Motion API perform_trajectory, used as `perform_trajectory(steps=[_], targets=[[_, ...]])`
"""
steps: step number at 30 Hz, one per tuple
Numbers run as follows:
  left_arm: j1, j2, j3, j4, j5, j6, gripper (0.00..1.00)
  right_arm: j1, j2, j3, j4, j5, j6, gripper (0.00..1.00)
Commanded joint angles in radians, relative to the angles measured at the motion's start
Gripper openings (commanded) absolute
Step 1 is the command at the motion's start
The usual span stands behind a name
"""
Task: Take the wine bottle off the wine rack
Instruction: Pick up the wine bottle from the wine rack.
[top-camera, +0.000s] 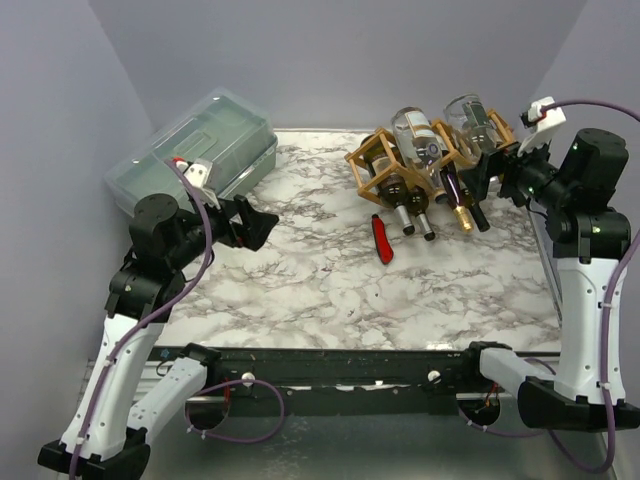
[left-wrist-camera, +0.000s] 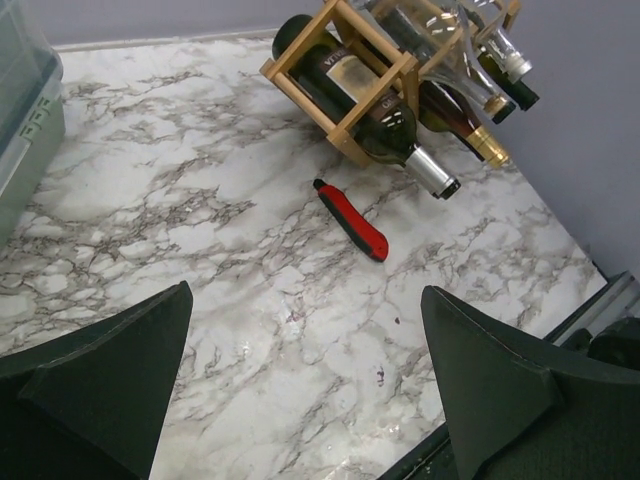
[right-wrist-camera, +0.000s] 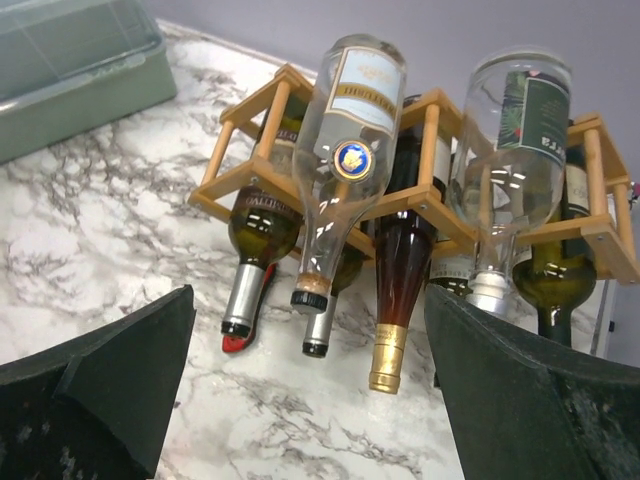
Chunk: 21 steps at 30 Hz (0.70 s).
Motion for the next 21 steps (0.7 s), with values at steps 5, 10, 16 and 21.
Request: perform_trajectory(steps=[5, 10, 16, 21], targets=[[-0.027, -0.077, -0.154, 0.159, -0.024, 0.046, 0.99, 0.002, 0.031, 0.001, -0.093, -0.149, -0.113, 1.0], [-0.026, -0.162, -0.267, 0.246, -0.074, 0.056, 0.99, 0.001, 0.076, -0.011, -0.031, -0.145, -0.045, 1.0], [-0.023, -0.141, -0.306, 0.257, -0.092, 0.056, 0.99, 0.001, 0.133, -0.025, 0.056, -0.135, 0.029, 1.0], [-0.024, -0.166, -0.362, 0.285, -0.104, 0.059, 0.99, 0.005, 0.166, -0.099, 0.185, -0.105, 0.064, 1.0]])
